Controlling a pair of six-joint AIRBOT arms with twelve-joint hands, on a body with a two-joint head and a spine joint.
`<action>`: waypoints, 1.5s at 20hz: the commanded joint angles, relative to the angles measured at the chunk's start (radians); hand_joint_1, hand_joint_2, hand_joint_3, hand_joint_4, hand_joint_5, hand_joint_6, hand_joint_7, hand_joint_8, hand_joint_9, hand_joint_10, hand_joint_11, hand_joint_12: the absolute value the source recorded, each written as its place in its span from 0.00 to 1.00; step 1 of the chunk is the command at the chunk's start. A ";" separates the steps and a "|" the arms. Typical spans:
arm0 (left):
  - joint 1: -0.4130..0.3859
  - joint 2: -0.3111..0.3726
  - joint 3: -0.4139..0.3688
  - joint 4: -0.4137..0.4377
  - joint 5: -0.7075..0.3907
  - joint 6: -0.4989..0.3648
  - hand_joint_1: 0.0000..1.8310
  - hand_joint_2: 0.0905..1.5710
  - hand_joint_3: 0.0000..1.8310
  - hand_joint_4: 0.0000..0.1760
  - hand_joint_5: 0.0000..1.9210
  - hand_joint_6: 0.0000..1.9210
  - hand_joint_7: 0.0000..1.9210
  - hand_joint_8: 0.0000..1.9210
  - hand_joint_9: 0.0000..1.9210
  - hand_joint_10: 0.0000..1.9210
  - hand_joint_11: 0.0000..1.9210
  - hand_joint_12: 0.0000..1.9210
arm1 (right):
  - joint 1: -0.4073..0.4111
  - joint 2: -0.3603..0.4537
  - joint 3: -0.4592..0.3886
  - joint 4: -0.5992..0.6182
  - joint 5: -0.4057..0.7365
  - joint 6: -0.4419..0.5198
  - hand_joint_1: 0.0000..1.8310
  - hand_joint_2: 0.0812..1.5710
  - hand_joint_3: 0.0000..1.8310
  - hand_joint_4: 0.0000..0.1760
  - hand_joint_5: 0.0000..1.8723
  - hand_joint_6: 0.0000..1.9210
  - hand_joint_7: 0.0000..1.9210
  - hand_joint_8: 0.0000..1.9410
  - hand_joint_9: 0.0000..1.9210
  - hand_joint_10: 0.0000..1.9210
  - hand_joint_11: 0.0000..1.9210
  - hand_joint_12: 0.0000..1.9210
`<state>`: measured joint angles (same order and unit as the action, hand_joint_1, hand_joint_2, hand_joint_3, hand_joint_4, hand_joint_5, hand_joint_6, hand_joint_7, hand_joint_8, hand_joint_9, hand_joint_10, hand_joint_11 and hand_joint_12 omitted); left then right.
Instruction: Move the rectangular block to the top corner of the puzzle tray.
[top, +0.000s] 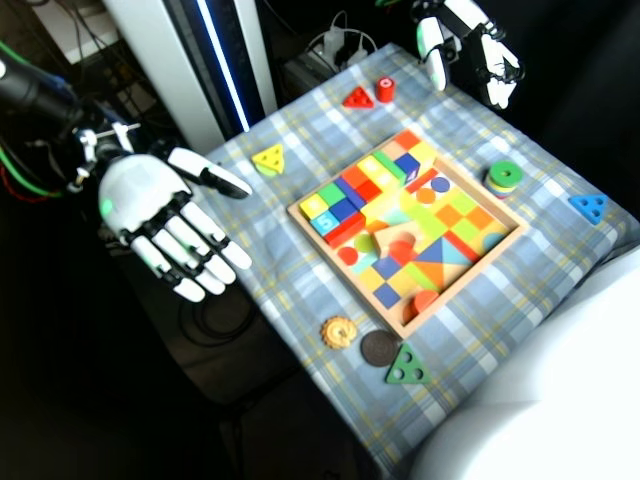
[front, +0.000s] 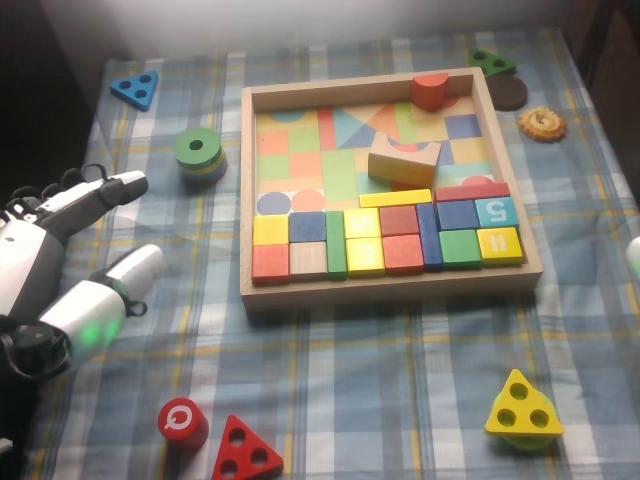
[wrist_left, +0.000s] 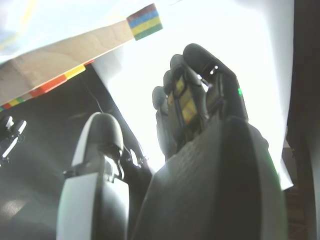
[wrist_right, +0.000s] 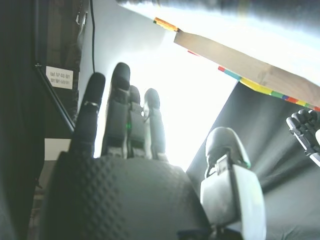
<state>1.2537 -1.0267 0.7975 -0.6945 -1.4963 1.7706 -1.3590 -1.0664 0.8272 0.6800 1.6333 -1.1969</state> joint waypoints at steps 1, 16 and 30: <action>-0.008 0.000 0.004 0.041 -0.116 -0.010 0.31 0.85 0.00 0.09 0.27 0.00 0.23 0.00 0.21 0.02 0.00 0.57 | 0.009 -0.002 0.006 -0.035 0.126 0.011 0.03 0.83 0.00 0.35 0.16 0.00 0.15 0.00 0.12 0.01 0.00 0.38; -0.020 0.017 -0.001 0.055 -0.085 -0.009 0.35 0.84 0.00 0.00 0.32 0.01 0.29 0.01 0.27 0.02 0.00 0.68 | 0.151 0.050 0.112 -0.267 -0.089 0.142 0.15 0.77 0.00 0.00 0.24 0.00 0.29 0.00 0.26 0.01 0.00 0.53; -0.024 0.023 0.000 0.056 -0.068 -0.009 0.35 0.84 0.00 0.02 0.33 0.00 0.29 0.00 0.27 0.00 0.00 0.66 | 0.545 0.056 0.334 -0.728 -0.611 0.301 0.52 0.82 0.00 0.00 0.23 0.00 0.44 0.88 0.52 0.99 0.51 1.00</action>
<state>1.2369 -1.0126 0.7963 -0.6792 -1.4506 1.7699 -0.8230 -1.0096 1.1606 -0.0551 0.9283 -0.8997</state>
